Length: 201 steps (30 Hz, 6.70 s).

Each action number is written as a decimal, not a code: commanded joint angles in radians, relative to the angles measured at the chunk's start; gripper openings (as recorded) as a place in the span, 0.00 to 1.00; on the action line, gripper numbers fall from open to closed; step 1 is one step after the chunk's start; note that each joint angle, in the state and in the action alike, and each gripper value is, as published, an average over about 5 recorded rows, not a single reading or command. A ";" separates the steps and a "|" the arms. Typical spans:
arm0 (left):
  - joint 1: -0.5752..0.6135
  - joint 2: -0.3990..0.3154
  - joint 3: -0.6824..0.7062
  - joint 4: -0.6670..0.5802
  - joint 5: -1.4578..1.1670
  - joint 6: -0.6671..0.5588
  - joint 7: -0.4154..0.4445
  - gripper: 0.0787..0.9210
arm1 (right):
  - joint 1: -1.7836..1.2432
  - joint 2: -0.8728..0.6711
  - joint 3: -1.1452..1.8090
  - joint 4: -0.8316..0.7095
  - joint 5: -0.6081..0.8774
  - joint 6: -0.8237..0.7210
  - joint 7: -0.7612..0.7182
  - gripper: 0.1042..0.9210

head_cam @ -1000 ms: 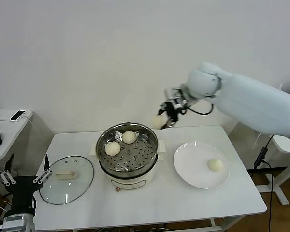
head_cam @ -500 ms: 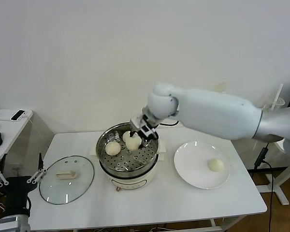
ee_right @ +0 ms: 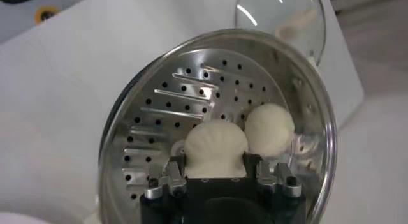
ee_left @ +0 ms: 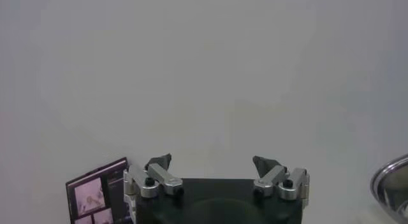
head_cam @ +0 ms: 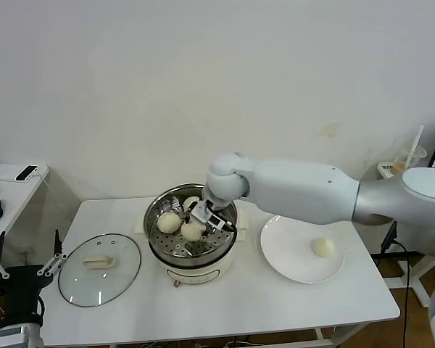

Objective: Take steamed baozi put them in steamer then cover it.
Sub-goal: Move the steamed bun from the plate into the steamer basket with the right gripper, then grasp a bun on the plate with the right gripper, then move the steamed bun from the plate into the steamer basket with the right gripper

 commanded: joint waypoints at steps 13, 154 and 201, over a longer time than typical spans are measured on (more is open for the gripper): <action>-0.006 -0.002 -0.001 0.003 -0.001 -0.002 -0.001 0.88 | -0.015 0.058 -0.027 -0.007 -0.012 0.085 0.003 0.58; -0.049 0.147 0.094 0.165 -0.287 0.057 -0.049 0.88 | -0.108 -0.572 0.371 0.030 0.076 -0.352 -0.146 0.61; -0.025 0.156 0.049 0.184 -0.286 0.057 -0.108 0.88 | -0.074 -0.083 0.096 -0.095 0.406 -0.647 0.080 0.63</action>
